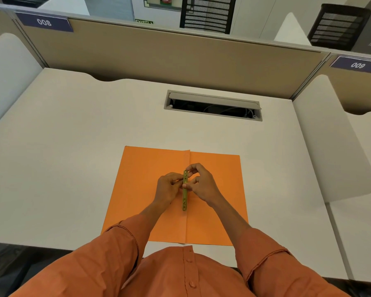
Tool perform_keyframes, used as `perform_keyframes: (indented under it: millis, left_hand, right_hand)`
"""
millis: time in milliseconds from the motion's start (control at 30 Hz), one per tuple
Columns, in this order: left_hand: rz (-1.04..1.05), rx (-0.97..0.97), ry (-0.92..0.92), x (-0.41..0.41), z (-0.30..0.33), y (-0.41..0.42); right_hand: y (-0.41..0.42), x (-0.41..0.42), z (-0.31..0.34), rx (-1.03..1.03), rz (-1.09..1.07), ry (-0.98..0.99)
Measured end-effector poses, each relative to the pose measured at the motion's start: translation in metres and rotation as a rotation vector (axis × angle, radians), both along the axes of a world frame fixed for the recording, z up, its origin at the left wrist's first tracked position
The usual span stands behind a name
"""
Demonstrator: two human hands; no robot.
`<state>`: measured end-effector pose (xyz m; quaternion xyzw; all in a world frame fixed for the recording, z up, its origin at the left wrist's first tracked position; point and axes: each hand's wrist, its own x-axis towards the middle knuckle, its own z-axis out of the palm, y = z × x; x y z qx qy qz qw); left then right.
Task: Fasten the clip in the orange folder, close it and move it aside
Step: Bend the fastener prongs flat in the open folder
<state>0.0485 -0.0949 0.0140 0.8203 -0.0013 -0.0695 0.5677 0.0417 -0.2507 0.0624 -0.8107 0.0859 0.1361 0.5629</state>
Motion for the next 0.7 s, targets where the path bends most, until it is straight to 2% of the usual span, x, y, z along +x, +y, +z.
perform_keyframes:
  millis: [700]
  left_hand:
    - [0.019, -0.008, 0.046, 0.0011, -0.0069, -0.0018]
  right_hand:
    - [0.0009, 0.0025, -0.0049, -0.008, -0.026, 0.008]
